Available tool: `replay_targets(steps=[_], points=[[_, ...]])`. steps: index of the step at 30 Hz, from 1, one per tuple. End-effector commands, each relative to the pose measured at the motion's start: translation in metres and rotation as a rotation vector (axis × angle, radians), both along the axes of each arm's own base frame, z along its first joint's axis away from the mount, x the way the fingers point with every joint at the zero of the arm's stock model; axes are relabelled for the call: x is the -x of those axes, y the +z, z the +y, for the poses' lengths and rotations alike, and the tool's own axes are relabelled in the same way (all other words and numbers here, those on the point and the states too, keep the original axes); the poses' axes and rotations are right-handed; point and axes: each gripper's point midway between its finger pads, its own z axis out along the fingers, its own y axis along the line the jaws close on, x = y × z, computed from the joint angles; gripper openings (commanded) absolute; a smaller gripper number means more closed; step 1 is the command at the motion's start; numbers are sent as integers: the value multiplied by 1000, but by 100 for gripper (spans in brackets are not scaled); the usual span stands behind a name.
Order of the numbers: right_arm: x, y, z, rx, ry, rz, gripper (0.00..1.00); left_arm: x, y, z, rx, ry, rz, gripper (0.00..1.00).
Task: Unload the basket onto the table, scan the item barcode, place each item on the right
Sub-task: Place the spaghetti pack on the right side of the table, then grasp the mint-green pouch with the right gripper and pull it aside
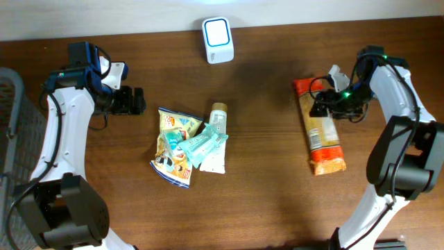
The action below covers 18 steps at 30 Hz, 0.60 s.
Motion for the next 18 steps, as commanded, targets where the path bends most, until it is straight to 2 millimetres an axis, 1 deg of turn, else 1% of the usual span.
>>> replay_targets(steps=[1, 2, 3, 4, 5, 6, 7, 8, 9, 10, 11, 12, 13, 14, 15, 17, 18], points=[[-19, 56, 10, -78, -18, -63, 98, -1, -1, 0, 10, 9, 1, 99], [-24, 78, 29, -150, 3, -93, 98, -1, -1, 0, 10, 8, 1, 99], [-28, 93, 53, -220, 41, -118, 98, -1, -1, 0, 10, 9, 1, 99], [-26, 98, 98, -286, 127, -118, 95, -1, -1, 0, 10, 8, 1, 99], [-22, 94, 123, -289, 188, -104, 91, -1, -1, 0, 10, 8, 1, 99], [-14, 90, 153, -294, 257, -89, 84, -1, -1, 0, 10, 9, 1, 99], [-5, 86, 189, -299, 302, -62, 73, -1, -1, 0, 10, 9, 1, 99], [6, 84, 233, -305, 322, -29, 57, -1, -1, 0, 10, 9, 1, 99], [11, 82, 258, -296, 357, -38, 51, -1, -1, 0, 10, 8, 1, 99], [9, 76, 288, -235, 326, -61, 49, -1, -1, 0, 10, 8, 1, 99], [5, 73, 308, -193, 277, -88, 50, -1, -1, 0, 10, 9, 1, 99], [-1, 71, 330, -157, 218, -137, 55, -1, -1, 0, 10, 9, 1, 99], [-5, 69, 352, -129, 167, -190, 56, -1, -1, 0, 10, 9, 1, 99], [-2, 59, 371, -100, 113, -225, 47, -1, -1, 0, 10, 8, 1, 99], [5, 46, 386, -95, 99, -229, 44, -1, -1, 0, 10, 9, 1, 99], [18, 19, 397, -88, 71, -194, 42, -1, -1, 0, 10, 9, 1, 99], [27, 11, 400, -92, 85, -176, 42, -1, -1, 0, 10, 9, 1, 99]])
